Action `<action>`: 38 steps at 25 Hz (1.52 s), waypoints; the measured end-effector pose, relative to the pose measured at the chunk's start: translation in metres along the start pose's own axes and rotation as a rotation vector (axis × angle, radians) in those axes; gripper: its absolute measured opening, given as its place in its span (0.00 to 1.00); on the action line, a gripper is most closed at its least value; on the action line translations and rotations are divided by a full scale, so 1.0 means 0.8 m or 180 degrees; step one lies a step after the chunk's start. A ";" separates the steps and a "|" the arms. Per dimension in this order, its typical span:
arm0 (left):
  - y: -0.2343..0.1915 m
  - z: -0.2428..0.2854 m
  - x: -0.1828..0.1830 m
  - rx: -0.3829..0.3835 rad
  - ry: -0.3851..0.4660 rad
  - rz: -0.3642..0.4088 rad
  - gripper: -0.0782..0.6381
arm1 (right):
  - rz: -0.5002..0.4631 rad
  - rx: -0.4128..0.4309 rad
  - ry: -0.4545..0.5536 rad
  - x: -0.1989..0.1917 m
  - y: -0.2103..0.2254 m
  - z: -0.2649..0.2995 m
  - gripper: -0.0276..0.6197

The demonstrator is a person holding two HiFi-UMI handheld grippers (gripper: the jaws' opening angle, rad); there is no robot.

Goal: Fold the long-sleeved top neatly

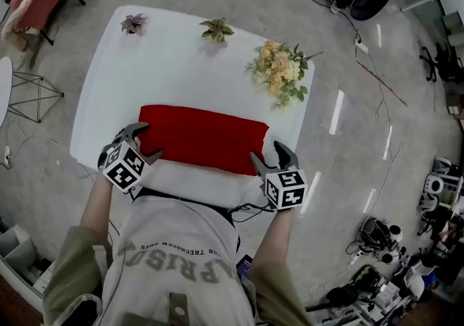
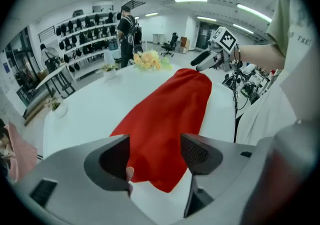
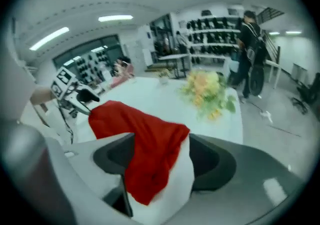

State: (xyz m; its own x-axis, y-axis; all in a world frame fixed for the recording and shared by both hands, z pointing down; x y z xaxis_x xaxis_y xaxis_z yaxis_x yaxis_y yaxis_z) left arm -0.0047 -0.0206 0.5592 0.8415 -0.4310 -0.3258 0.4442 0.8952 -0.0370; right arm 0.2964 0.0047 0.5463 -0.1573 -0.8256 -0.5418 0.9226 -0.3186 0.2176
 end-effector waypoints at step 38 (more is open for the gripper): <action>0.102 -0.273 -0.028 0.1068 0.3132 -0.1367 0.20 | 0.0146 -0.0978 0.2669 0.040 -0.297 -0.219 0.11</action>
State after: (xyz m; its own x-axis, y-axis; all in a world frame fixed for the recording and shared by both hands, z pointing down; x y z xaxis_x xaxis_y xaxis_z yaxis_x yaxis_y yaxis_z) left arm -0.0543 0.0869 0.3574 0.0559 -0.2861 -0.9566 0.8240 0.5543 -0.1177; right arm 0.1339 0.1357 0.3351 0.0801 -0.1842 -0.9796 0.9943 -0.0553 0.0917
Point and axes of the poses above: the fingertips, and each gripper's own axes: z forward along the fingers, y to its right, x out of its top, the point moved 1 cm from there along -z, backward along the fingers, and after that the axes turned 9 degrees about -y, right-handed, at the moved point
